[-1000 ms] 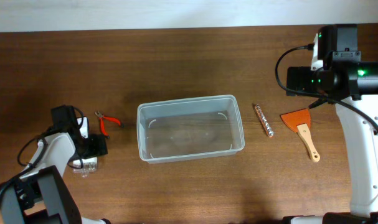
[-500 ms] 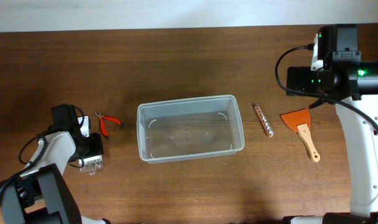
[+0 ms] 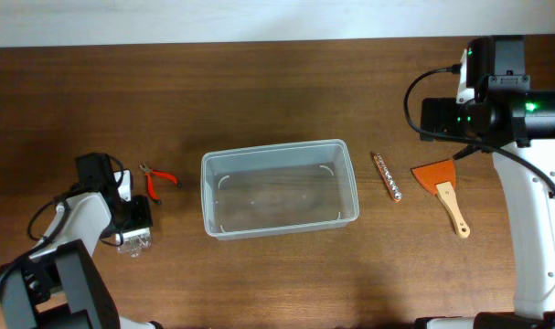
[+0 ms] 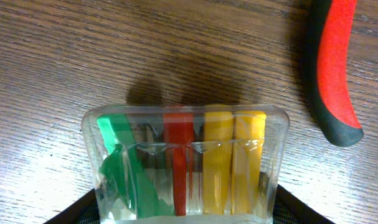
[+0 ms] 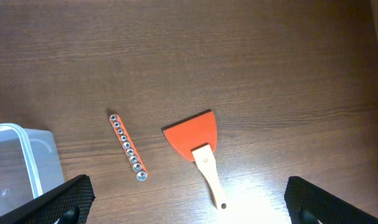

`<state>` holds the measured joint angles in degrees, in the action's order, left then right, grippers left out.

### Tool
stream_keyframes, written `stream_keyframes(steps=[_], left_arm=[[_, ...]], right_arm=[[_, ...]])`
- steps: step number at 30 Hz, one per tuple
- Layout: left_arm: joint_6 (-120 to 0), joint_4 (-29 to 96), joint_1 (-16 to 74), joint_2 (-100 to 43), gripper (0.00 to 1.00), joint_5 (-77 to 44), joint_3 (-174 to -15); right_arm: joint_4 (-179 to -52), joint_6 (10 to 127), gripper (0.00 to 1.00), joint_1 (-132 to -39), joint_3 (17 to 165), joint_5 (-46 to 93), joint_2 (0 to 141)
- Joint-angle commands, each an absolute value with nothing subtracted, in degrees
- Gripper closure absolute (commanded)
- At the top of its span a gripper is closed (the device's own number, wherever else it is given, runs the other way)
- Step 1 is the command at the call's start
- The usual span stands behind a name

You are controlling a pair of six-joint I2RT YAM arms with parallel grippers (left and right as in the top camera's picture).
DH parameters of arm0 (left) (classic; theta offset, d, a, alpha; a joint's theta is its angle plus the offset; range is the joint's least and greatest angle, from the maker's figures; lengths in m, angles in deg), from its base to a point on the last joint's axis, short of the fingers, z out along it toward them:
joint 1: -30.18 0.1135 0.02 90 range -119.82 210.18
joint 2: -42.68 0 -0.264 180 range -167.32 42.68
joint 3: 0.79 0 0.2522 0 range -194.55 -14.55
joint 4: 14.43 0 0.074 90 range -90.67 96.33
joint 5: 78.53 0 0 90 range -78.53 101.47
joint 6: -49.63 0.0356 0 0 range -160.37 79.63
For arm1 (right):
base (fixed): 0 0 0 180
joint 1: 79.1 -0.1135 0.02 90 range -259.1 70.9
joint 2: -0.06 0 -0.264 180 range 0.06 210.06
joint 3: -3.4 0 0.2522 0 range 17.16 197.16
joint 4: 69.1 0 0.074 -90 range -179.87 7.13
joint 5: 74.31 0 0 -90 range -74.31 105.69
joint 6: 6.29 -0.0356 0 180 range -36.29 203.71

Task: Pack container
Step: 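Release the box and grasp the colored plug packet with the left gripper, then lift the plug packet and drop it into the box with left gripper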

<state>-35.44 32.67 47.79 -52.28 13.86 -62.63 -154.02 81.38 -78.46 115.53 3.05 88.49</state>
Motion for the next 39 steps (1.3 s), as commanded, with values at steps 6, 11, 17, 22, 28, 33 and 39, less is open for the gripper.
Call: stream_keyframes(steps=[6, 11, 17, 22, 28, 33, 39], left_arm=[[-35.18, 39.21, 47.96, -54.66, 0.98, 16.71, -69.12], [-36.45, 47.30, 47.33, -54.40, 0.98, 13.84, -80.81], [-35.77, 55.32, 41.67, -54.16, 0.98, 8.73, -96.31], [-24.01, 58.81, 28.31, -54.16, 0.98, 7.68, -104.62], [0.90, 57.76, 9.78, -54.53, 0.98, 4.82, -105.21], [3.48, 54.55, 3.42, -57.66, 0.98, 3.68, -105.18], [3.46, 54.75, 1.08, -65.48, 0.98, 3.72, -105.18]], right_arm=[[-154.02, 81.75, 0.01, -78.28, 116.71, 2.13, 87.55], [-154.04, 81.75, 0.01, -78.28, 116.71, 2.13, 87.55], [-154.00, 81.75, 0.01, -78.28, 116.71, 2.13, 87.55], [-153.89, 81.75, 0.01, -78.28, 116.71, 2.15, 87.55], [-153.58, 81.75, 0.01, -78.28, 116.71, 2.13, 87.55], [-153.58, 81.75, 0.01, -78.28, 116.71, 2.13, 87.55], [-153.61, 81.77, 0.01, -78.28, 116.71, 2.13, 87.55]])
